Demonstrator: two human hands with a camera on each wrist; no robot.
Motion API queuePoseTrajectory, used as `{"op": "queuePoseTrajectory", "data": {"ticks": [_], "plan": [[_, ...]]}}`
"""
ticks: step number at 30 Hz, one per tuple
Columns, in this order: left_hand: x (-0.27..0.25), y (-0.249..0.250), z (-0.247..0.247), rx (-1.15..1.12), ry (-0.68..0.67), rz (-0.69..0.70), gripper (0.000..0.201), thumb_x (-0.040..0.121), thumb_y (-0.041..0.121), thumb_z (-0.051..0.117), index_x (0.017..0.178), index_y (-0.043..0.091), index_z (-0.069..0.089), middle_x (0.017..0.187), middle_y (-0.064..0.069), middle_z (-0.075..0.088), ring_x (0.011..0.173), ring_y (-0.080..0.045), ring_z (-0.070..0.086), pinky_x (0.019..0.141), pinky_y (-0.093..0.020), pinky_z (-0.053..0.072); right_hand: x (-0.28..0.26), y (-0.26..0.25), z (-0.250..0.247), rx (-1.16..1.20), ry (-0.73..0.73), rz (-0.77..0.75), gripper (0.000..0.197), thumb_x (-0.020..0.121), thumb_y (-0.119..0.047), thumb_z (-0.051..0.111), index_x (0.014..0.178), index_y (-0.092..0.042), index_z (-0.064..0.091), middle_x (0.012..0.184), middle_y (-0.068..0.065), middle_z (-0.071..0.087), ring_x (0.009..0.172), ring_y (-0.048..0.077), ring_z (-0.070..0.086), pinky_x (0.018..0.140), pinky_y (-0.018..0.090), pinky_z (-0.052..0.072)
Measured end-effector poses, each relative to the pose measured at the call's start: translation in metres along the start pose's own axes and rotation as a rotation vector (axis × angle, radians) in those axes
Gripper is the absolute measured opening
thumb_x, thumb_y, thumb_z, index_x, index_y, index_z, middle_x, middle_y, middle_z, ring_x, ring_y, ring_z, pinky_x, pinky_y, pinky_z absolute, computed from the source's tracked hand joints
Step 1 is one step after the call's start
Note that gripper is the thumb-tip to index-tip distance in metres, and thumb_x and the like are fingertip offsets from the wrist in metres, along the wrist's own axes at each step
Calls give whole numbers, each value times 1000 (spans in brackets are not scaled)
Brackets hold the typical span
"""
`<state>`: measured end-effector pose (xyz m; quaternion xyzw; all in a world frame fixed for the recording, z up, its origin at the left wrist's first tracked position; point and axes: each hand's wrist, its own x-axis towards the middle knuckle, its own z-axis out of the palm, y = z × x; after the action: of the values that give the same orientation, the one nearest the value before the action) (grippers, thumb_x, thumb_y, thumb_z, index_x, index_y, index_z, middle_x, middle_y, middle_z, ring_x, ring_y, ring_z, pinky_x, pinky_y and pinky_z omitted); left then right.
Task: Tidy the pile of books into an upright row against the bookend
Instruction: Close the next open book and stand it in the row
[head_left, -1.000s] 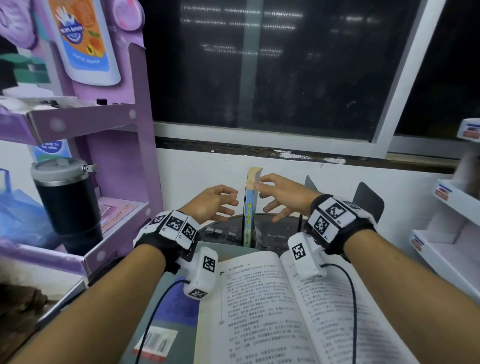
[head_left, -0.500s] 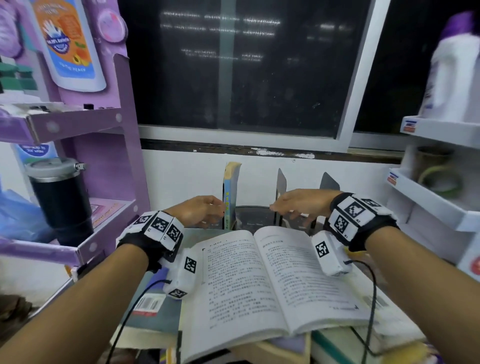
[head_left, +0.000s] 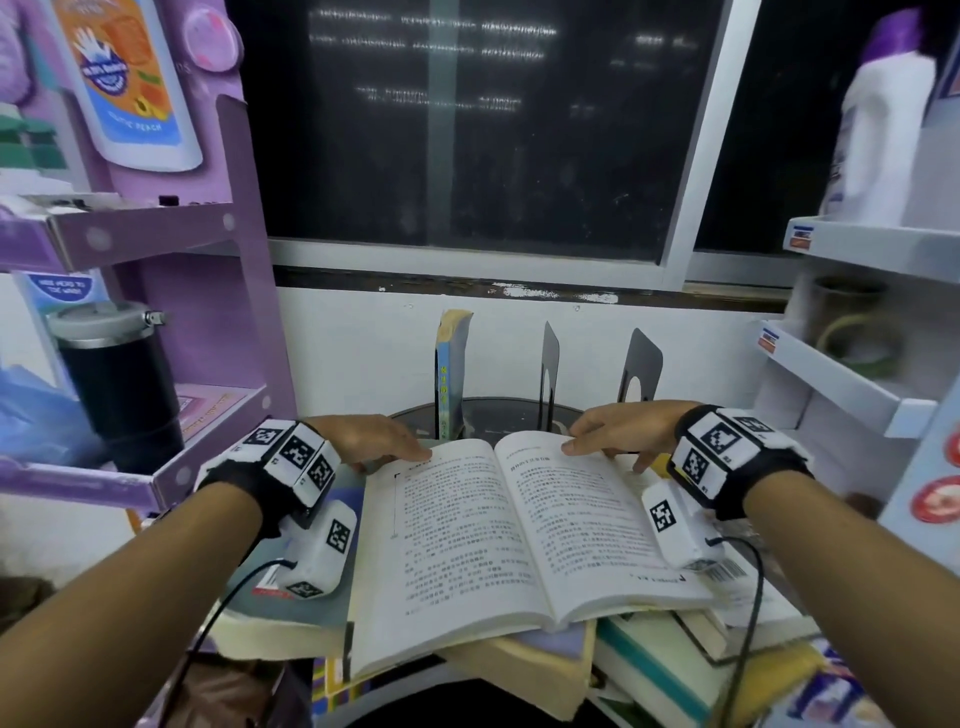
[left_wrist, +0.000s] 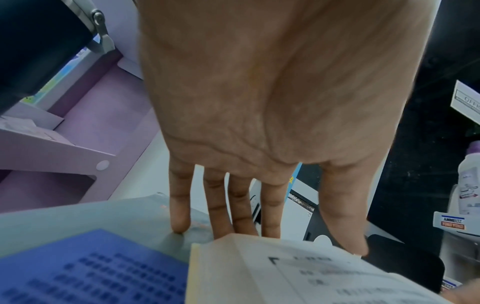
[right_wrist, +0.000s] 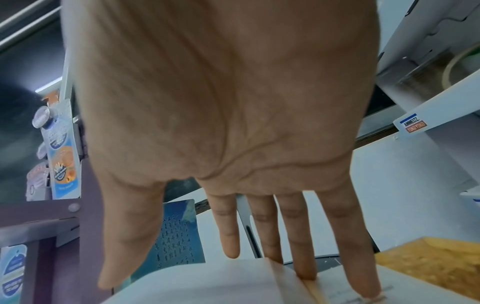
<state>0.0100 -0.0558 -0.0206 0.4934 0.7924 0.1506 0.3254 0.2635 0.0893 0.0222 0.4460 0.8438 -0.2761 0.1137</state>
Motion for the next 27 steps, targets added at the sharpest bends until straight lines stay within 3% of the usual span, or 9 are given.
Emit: {"op": "queuePoseTrajectory", "data": {"ticks": [4,7,9,12,15,17,19,22,27], "plan": [[2,-3,0,37,-28,46,32,93,38,56,110,11,60,99,-3,54,87,-17,45,66,-22,35,1,1,0,-25,20,-15,61,93,-46,57,144,-17,39,144,-1,45,131,20,44,102,32,41],[2,-3,1,42,-42,34,33,88,41,63,101,12,56,97,-3,53,86,-15,44,66,-22,33,3,0,0,-61,33,-26,59,94,-43,56,140,-8,43,144,8,48,133,25,44,104,33,39],[6,-3,2,77,-43,23,40,82,47,68,94,12,54,97,-3,53,86,-15,45,68,-22,35,3,-2,0,-66,27,-29,65,94,-43,56,140,0,43,145,16,46,135,30,42,108,38,37],[11,-3,2,138,-25,8,33,84,43,67,90,13,56,100,0,59,90,-15,52,81,-24,41,4,0,0,-69,29,-31,66,92,-44,60,139,0,45,144,14,48,134,29,44,107,37,38],[9,-1,1,120,1,22,30,84,38,69,93,13,56,102,-2,63,95,-16,57,85,-24,46,6,2,-1,-49,26,-40,61,90,-40,63,136,-2,49,136,9,55,120,24,55,90,28,49],[6,3,0,100,21,43,24,86,32,68,92,13,56,93,2,63,86,-12,59,70,-15,48,9,2,-2,-42,31,-43,56,88,-41,66,130,-6,55,120,4,61,97,16,57,74,21,48],[6,5,-1,77,19,65,19,87,27,68,90,13,56,86,4,62,78,-9,59,57,-10,47,11,3,-2,-56,64,-48,55,84,-43,70,124,-8,57,115,4,62,93,15,54,78,26,48],[3,5,-1,46,46,77,27,84,27,71,95,11,52,88,1,62,76,-12,59,52,-16,47,14,8,-2,-21,108,-42,48,82,-46,71,116,-18,53,120,4,61,108,21,59,95,41,53],[-1,4,-6,-44,122,145,31,80,24,76,95,14,52,93,-1,63,77,-12,61,61,-23,52,11,16,-3,62,100,-48,49,84,-41,71,117,-22,40,115,7,64,107,26,64,87,50,56]]}}
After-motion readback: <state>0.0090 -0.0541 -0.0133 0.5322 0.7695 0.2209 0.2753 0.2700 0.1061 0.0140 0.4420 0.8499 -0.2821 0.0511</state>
